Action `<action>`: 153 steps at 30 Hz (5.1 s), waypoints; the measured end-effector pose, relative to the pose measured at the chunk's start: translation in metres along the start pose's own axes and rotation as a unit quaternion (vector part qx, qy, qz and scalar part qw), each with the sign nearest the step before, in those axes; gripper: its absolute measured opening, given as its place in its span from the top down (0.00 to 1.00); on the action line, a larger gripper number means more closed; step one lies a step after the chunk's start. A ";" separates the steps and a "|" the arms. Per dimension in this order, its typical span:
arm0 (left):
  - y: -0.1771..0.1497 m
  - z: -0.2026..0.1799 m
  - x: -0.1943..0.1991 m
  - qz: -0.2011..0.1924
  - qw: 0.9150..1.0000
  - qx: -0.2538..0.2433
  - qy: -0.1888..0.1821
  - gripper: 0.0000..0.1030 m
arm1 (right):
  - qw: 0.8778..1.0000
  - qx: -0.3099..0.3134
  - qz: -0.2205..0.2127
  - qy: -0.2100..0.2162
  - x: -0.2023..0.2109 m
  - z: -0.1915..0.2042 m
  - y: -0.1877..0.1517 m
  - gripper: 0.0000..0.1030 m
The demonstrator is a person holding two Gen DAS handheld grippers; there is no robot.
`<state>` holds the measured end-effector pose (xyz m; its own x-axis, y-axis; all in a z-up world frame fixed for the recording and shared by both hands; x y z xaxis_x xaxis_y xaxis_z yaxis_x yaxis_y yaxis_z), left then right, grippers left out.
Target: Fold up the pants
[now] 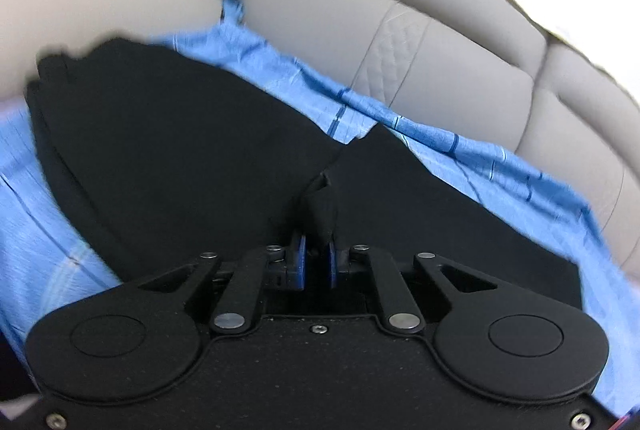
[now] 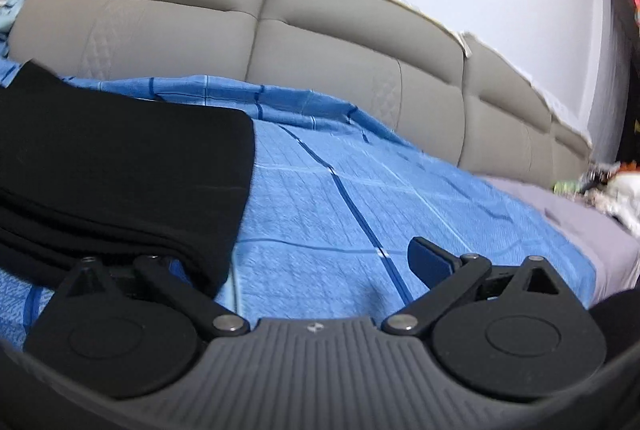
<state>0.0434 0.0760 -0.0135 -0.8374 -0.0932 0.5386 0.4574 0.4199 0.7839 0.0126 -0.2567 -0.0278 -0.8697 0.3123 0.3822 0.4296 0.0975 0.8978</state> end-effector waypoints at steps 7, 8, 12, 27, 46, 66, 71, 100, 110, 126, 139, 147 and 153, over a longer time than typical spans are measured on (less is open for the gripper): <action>-0.023 0.005 0.004 0.002 0.997 -0.064 0.033 0.79 | 1.000 -0.002 0.003 0.012 0.000 -0.004 -0.006 0.00; -0.022 0.003 0.003 0.003 0.997 -0.076 0.034 0.77 | 1.000 -0.005 0.005 0.016 -0.001 -0.005 -0.006 0.00; -0.014 0.004 0.007 0.006 0.996 -0.076 0.041 0.69 | 1.000 -0.015 0.010 0.023 -0.002 -0.007 -0.005 0.00; -0.011 -0.023 0.008 -0.031 0.988 -0.152 0.009 0.62 | 0.996 -0.028 0.037 0.079 0.016 -0.010 -0.001 0.00; -0.043 -0.012 0.002 -0.053 0.976 -0.210 0.021 0.61 | 0.963 -0.195 0.080 0.169 0.010 -0.009 0.038 0.88; -0.042 0.013 0.013 -0.034 0.981 -0.191 -0.023 0.58 | 0.972 -0.111 0.170 0.115 0.015 -0.020 0.009 0.26; -0.031 0.016 0.021 -0.021 0.983 -0.185 -0.006 0.56 | 0.954 -0.135 0.189 0.189 0.025 -0.052 0.020 0.16; 0.025 -0.042 -0.085 -0.014 0.973 -0.231 -0.020 0.61 | 0.926 -0.119 0.143 0.329 -0.155 -0.008 0.095 0.58; 0.023 -0.032 -0.080 -0.019 0.978 -0.206 -0.019 0.57 | 0.985 -0.049 0.028 0.161 0.009 -0.024 0.037 0.28; 0.021 -0.018 -0.049 0.001 0.983 -0.183 -0.016 0.55 | 0.998 0.045 0.002 0.052 0.033 0.023 -0.003 0.26; 0.001 -0.003 -0.037 -0.022 0.979 -0.203 0.005 0.48 | 0.998 0.045 0.009 0.048 0.052 0.006 -0.009 0.23; 0.002 -0.002 -0.038 -0.020 0.979 -0.205 0.000 0.47 | 0.993 0.084 0.015 0.076 0.059 0.015 -0.011 0.23; 0.002 -0.001 -0.038 -0.022 0.978 -0.206 0.000 0.47 | 0.995 0.077 0.033 0.050 0.054 0.007 -0.009 0.23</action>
<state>0.0768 0.0792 -0.0320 -0.8585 -0.1029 0.5024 0.5035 0.0167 0.8638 -0.0370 -0.2343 -0.0165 -0.8549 0.2282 0.4658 0.5118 0.2251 0.8291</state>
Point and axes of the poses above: each gripper's, at about its wrist camera, not at the fingertips, and x roughly against the way its jaws point, z to its left, y to its top, the point moved 5 cm from there along -x, roughly the way its jaws point, and after that the axes turned 2 degrees about z, right-handed, at the moved point
